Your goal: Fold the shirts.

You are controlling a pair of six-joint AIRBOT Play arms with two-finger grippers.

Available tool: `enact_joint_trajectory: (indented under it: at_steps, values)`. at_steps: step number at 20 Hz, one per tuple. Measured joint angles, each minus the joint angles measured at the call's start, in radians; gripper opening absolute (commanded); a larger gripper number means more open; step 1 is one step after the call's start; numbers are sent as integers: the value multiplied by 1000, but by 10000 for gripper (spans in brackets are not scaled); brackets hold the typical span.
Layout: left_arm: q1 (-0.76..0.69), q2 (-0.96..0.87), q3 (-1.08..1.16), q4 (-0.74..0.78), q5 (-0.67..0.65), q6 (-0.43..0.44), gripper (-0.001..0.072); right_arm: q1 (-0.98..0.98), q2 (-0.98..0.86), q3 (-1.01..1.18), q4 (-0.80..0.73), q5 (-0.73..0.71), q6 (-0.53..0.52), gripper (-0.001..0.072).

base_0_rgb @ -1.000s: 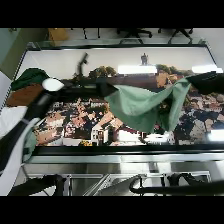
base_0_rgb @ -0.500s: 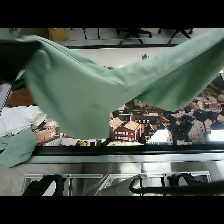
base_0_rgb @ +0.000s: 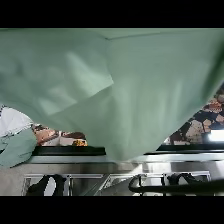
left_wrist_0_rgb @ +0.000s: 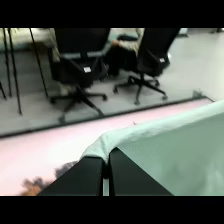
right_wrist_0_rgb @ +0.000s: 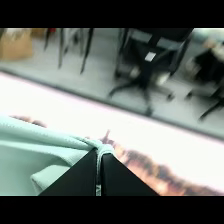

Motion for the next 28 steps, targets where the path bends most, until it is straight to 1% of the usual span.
enact_joint_trajectory:
  at_steps: [1,3,5,7,10,12,14,16,18,21,26,27,28]
  values:
    - [-11,-41,-37,-22,-17,13,9,0,-45,-38,24,23,-2,20]
    - [-72,-142,-122,-31,-14,50,9,0,-149,-119,87,40,-47,21]
    - [-156,-277,-202,19,44,72,9,0,-267,-192,153,24,-102,20]
    - [-233,-444,-242,72,128,88,9,1,-406,-241,203,-26,-157,20]
    - [-301,-732,-183,125,224,93,9,5,-615,-271,306,-135,-239,20]
    - [-320,-895,-91,139,233,77,9,5,-726,-277,380,-201,-287,20]
    - [-330,-1011,-12,153,229,57,9,5,-799,-278,428,-245,-322,21]
    - [-335,-1081,33,177,211,40,9,5,-837,-278,437,-259,-343,20]
    - [-338,-1122,56,227,188,16,9,5,-857,-280,419,-243,-343,20]
    - [-340,-1159,64,314,158,-13,9,6,-870,-305,370,-208,-335,20]
    - [-346,-1191,46,373,148,-31,11,6,-875,-385,331,-198,-323,21]
    - [-346,-1190,45,372,149,-32,190,6,-871,-392,335,-199,-323,64]
    - [-345,-1183,43,376,154,-33,578,6,-863,-395,343,-204,-323,264]
